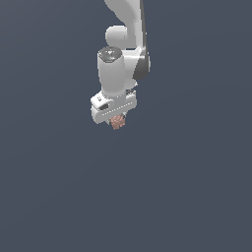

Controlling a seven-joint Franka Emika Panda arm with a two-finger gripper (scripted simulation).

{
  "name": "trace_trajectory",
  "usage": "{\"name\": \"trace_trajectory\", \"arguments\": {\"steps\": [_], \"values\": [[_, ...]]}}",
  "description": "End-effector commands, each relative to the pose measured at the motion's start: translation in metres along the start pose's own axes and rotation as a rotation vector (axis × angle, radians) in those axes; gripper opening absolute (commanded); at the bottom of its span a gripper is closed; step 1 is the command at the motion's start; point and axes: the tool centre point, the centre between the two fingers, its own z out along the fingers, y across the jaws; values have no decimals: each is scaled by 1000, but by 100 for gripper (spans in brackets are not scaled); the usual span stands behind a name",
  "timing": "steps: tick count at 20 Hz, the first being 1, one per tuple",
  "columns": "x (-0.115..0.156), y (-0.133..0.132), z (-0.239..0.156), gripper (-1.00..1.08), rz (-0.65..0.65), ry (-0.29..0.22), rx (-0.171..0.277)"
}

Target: Pick up the object and move it to a goal position.

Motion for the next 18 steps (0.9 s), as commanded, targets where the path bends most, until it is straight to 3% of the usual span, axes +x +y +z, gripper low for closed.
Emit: {"name": "trace_trajectory", "arguments": {"steps": [1,10,18], "values": [[-16,18,-21,-100,-1,1,1],[-62,73,-83,-100,-1,1,1],[-79,96,-107,-100,0,-1,0]]}}
